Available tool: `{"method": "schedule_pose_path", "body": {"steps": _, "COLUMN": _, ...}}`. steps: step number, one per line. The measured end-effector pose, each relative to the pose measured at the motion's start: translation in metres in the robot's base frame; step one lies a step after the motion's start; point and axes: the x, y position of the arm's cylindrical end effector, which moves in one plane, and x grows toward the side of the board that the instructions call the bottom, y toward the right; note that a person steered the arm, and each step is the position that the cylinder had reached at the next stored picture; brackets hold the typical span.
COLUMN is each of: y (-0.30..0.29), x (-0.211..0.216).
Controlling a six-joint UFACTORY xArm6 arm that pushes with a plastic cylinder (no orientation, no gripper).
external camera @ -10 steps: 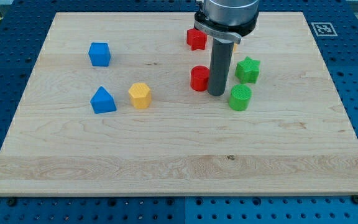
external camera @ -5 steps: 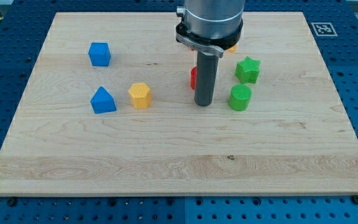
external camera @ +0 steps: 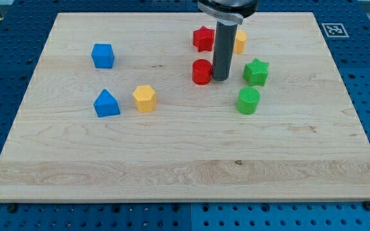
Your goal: Push the red circle to the left of the green star
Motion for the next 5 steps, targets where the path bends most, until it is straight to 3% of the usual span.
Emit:
{"method": "schedule_pose_path", "body": {"steps": 2, "y": 0.023, "x": 0.010}}
{"method": "schedule_pose_path", "body": {"steps": 5, "y": -0.024, "x": 0.049}}
